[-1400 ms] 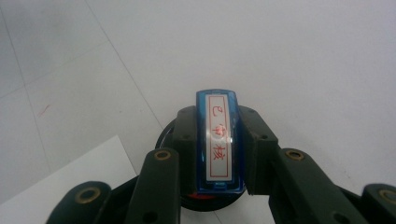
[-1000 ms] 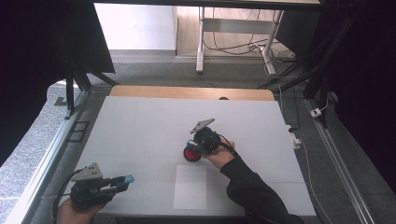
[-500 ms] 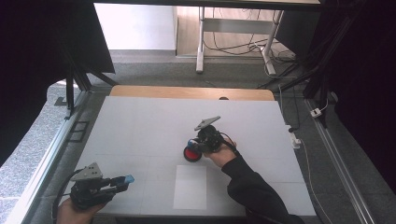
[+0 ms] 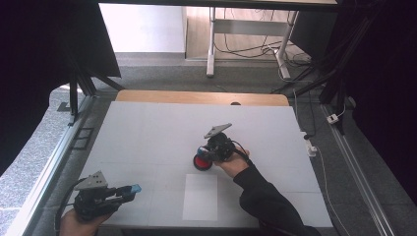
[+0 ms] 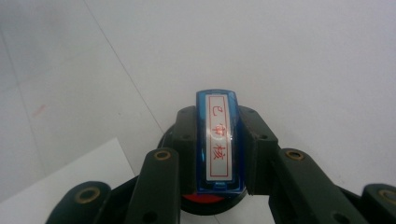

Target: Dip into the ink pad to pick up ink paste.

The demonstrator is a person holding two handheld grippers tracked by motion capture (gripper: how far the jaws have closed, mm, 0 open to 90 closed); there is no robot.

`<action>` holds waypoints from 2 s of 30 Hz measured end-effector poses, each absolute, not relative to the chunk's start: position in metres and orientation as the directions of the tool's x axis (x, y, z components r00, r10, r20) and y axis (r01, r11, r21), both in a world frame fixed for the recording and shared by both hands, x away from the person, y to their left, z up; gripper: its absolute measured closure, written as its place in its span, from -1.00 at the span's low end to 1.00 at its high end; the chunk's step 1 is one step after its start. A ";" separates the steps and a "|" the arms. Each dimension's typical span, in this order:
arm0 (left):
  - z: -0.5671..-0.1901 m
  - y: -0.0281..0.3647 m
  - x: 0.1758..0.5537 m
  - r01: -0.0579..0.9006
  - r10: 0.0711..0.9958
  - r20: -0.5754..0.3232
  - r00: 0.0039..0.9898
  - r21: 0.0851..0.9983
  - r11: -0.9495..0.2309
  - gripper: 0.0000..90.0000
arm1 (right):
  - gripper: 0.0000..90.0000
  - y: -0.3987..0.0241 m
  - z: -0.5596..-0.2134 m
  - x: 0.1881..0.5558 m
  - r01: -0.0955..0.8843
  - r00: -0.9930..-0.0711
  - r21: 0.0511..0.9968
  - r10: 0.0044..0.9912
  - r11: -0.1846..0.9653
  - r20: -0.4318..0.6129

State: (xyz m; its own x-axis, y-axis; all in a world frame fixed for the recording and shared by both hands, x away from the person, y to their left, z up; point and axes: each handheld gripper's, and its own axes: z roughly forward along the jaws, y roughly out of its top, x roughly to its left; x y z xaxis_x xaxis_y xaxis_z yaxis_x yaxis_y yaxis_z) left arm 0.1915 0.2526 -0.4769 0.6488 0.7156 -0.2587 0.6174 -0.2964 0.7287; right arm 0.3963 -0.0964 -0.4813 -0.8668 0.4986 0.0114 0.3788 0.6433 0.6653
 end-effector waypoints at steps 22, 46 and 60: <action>-0.477 0.252 0.191 0.619 0.722 -0.251 0.644 0.726 -0.299 0.52 | 0.57 -0.091 -0.484 0.393 0.386 -0.878 0.648 0.477 0.657 0.040; -0.477 0.249 0.190 0.622 0.728 -0.236 0.644 0.715 -0.319 0.52 | 0.57 -0.099 -0.488 0.399 0.431 -0.867 0.663 0.486 0.612 0.115; -0.477 0.250 0.190 0.642 0.730 -0.271 0.627 0.711 -0.288 0.53 | 0.57 -0.090 -0.486 0.387 0.353 -0.882 0.655 0.471 0.668 -0.004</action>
State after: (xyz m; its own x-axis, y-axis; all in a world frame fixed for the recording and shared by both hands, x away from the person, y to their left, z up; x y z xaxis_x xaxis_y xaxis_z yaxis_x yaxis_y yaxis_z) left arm 0.1897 0.2504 -0.4765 0.6272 0.7303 -0.2708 0.6421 -0.2879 0.7106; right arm 0.3868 -0.0897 -0.4858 -0.8823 0.4707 -0.0044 0.3532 0.6681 0.6549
